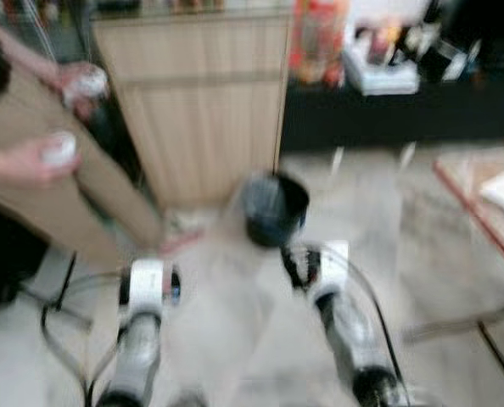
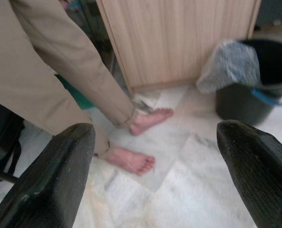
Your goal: Picking trash to rubbish bin
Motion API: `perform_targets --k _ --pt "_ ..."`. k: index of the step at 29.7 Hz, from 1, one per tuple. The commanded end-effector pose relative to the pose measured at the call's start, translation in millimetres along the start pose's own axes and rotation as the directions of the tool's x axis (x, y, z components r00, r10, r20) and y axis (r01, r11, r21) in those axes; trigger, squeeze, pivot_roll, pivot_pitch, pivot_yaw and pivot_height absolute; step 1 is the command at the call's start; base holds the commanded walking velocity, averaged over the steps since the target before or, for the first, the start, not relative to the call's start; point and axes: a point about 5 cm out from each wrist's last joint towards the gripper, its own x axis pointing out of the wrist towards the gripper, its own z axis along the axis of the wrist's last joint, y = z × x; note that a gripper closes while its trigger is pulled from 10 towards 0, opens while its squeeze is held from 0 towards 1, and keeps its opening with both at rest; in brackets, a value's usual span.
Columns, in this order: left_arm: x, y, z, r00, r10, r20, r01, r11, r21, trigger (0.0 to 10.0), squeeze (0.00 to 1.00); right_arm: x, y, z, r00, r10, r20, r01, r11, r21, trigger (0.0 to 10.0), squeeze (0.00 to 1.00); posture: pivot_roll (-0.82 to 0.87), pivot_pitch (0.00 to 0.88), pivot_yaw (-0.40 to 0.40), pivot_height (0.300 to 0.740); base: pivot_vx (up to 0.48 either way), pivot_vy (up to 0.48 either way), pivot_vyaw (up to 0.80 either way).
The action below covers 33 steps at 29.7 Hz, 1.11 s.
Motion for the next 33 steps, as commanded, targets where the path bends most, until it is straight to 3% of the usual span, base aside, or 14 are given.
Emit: perform_targets --k 1,17,33 --pt "1.1 0.1 -2 1.0 -0.011 -0.024 0.011 1.0 0.014 10.0 0.0 0.7 -1.4 1 1.0 -0.019 0.006 0.018 1.0 0.011 10.0 0.0 -0.01 0.056 -0.004 0.74 0.0 0.0 0.0" --pt "6.2 -3.1 3 1.0 -0.029 -0.01 0.029 1.0 0.012 10.0 0.0 2.9 -4.2 5 0.999 -0.038 0.011 0.038 0.999 0.018 10.0 0.0 -0.01 0.017 0.004 0.74 0.0 0.0 0.0" --pt "11.1 -2.8 9 0.999 -0.037 0.005 0.037 0.999 0.017 10.0 0.0 4.3 -0.6 5 0.999 -0.033 0.012 0.033 0.999 0.029 10.0 0.0 0.0 0.008 0.013 0.74 0.0 0.0 -0.78"
